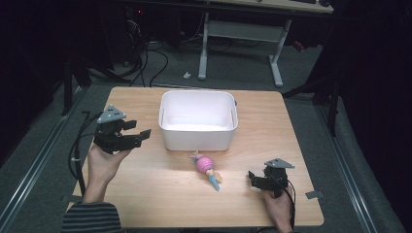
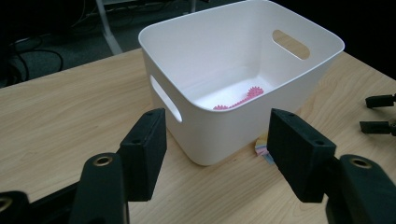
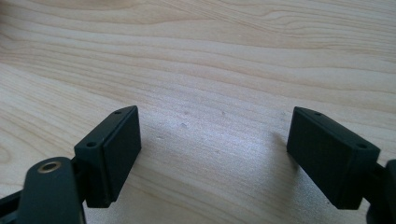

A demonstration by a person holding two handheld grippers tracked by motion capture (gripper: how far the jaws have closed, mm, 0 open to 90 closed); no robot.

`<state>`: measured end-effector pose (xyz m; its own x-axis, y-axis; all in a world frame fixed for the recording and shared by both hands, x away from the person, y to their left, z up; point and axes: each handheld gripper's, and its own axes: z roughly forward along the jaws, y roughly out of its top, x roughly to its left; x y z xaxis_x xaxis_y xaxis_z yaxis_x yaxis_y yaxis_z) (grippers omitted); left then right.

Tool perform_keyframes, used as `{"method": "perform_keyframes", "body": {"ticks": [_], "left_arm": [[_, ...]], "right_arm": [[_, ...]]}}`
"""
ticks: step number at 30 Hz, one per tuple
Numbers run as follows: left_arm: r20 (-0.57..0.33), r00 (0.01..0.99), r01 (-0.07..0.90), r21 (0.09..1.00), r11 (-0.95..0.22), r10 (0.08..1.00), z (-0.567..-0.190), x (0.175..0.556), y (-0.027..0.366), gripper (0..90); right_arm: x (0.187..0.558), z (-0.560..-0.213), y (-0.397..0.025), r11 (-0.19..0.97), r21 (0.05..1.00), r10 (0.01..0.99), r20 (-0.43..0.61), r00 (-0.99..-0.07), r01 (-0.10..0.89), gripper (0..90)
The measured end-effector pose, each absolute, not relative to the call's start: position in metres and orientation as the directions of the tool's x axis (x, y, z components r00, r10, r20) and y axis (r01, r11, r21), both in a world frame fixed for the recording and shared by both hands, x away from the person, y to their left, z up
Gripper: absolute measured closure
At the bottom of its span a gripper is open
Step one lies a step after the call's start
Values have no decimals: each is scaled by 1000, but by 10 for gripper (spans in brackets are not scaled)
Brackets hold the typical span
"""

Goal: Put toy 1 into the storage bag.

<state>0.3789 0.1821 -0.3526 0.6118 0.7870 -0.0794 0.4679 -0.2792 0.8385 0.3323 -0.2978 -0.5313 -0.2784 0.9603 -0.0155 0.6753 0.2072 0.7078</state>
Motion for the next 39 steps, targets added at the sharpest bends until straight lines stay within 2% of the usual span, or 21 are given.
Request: {"method": "perform_keyframes", "body": {"ticks": [25,32,39], "left_arm": [[-133,560,517,828,-219,818,-399,350,207,381],[-142,549,570,784,-244,824,-421,355,199,378],[-125,549,577,772,-267,826,-437,354,192,376]], "right_arm": [[333,-531,-297,200,709,962,-14,-271,676,185],[333,-531,-297,202,709,962,-14,-272,676,187],[332,-531,-297,202,709,962,-14,-273,675,188]]}}
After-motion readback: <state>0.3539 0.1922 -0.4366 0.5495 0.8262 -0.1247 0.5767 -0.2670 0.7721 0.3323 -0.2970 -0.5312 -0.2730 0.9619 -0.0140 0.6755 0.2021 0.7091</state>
